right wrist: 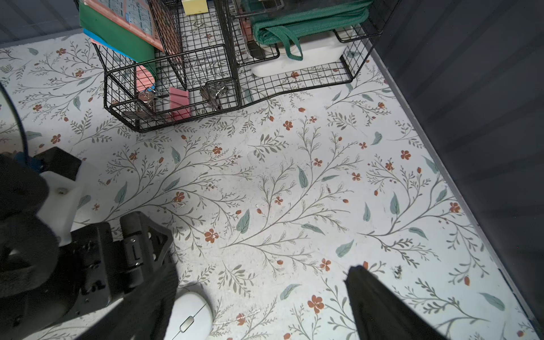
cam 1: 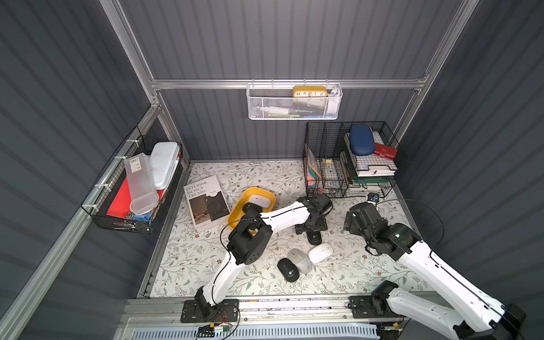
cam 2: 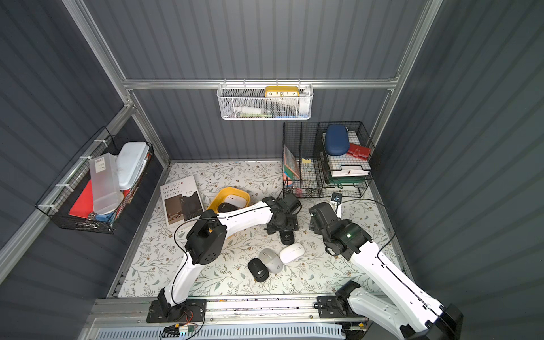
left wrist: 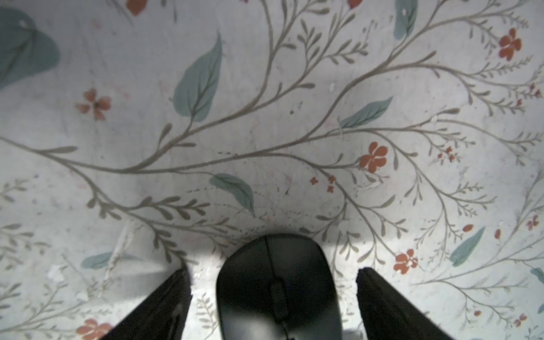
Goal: Put the mouse in the storage box
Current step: Pick up the mouse from the center of the board.
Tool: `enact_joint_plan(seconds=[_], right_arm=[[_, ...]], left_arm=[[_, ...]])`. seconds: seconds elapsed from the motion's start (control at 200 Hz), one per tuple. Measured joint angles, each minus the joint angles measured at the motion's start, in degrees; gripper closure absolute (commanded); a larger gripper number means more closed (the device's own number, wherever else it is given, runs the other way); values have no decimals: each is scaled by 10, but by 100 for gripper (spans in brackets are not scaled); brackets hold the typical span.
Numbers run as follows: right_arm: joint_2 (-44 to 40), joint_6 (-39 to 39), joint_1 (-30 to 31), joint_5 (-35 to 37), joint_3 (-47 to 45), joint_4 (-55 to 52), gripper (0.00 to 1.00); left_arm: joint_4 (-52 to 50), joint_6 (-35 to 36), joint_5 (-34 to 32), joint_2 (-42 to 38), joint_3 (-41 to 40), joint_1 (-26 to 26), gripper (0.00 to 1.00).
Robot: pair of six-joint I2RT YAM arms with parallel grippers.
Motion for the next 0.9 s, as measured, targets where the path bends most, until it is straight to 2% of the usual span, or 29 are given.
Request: enact_joint_plan(seconds=[0.285,0.49,0.856,0.901], right_arm=[[-51,2,0,13,-7,2,6],[-49,4,-1,15,-12,7,6],[-43,6,-1,15,-15,7,6],[-43,6,-1,15,-15,7,6]], left_arm=[[-29,4,-26,15,22,-11,17],[-53,8,-34,17,24,-30,22],[-60,1,-39,19,28,-35,48],[-60,-4,-40,17,26,-34,53]])
